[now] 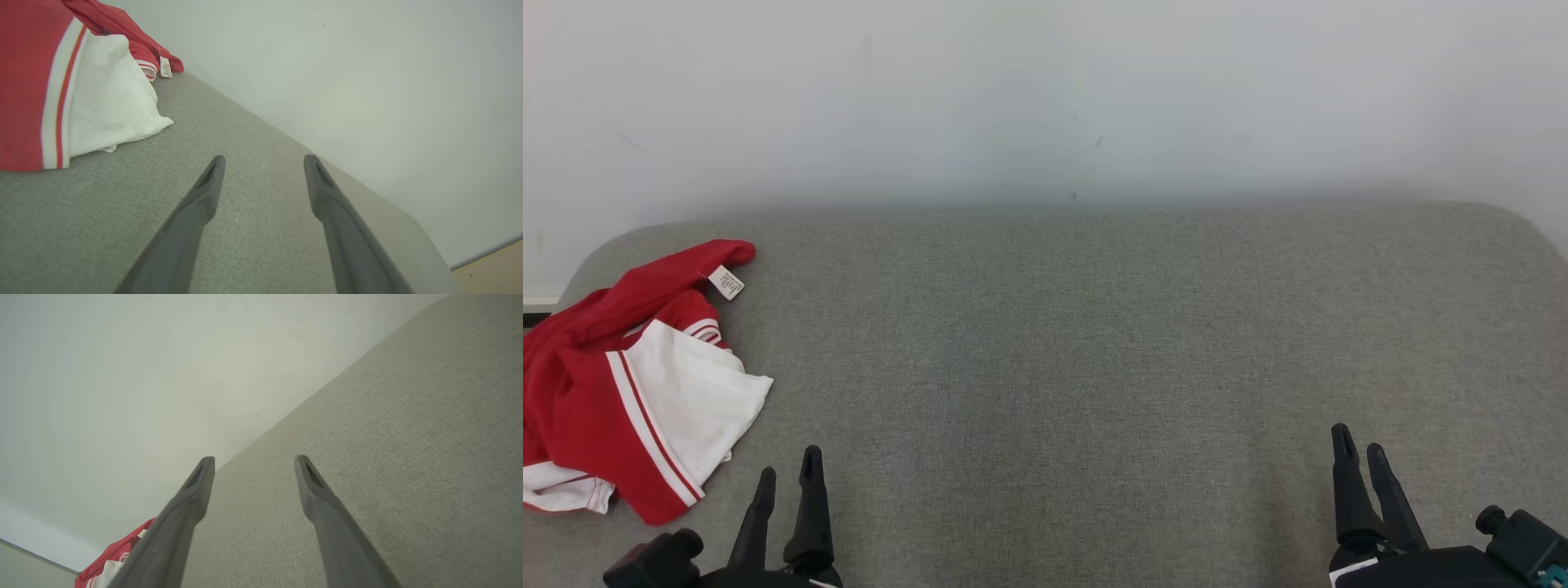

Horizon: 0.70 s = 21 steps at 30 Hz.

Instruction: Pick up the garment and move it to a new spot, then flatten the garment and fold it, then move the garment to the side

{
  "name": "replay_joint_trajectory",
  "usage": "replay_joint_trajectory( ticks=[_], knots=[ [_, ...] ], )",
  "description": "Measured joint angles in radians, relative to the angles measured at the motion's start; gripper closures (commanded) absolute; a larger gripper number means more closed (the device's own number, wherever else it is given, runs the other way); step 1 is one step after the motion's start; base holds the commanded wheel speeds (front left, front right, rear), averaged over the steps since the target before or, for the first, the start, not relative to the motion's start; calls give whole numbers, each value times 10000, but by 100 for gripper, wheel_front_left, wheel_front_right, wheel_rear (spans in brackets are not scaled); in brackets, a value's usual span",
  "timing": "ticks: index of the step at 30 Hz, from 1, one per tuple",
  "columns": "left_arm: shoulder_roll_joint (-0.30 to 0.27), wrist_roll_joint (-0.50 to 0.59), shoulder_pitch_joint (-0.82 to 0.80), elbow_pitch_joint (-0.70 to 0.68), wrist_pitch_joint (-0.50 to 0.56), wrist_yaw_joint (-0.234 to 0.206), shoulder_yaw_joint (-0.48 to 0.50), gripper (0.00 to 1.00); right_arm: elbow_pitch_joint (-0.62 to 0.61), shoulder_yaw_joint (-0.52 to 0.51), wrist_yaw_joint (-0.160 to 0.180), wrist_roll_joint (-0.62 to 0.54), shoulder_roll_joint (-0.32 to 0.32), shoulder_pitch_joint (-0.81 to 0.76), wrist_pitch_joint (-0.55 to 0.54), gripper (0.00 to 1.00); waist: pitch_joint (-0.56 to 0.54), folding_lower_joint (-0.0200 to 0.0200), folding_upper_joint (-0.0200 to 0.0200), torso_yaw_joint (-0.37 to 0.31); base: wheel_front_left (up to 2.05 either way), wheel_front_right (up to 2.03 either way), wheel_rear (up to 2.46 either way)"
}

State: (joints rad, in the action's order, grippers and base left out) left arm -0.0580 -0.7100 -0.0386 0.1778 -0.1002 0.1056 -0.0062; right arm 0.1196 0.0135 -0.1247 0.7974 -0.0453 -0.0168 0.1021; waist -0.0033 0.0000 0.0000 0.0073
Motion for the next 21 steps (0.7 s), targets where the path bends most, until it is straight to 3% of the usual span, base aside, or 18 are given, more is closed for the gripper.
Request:
replay_joint_trajectory(
  ticks=[21],
  knots=[
    [-244,2426,217,-270,-573,-86,-209,0,-146,169,-10,-2913,-10,-255,570,0,-48,0,0,45,0,0,0]
  ],
)
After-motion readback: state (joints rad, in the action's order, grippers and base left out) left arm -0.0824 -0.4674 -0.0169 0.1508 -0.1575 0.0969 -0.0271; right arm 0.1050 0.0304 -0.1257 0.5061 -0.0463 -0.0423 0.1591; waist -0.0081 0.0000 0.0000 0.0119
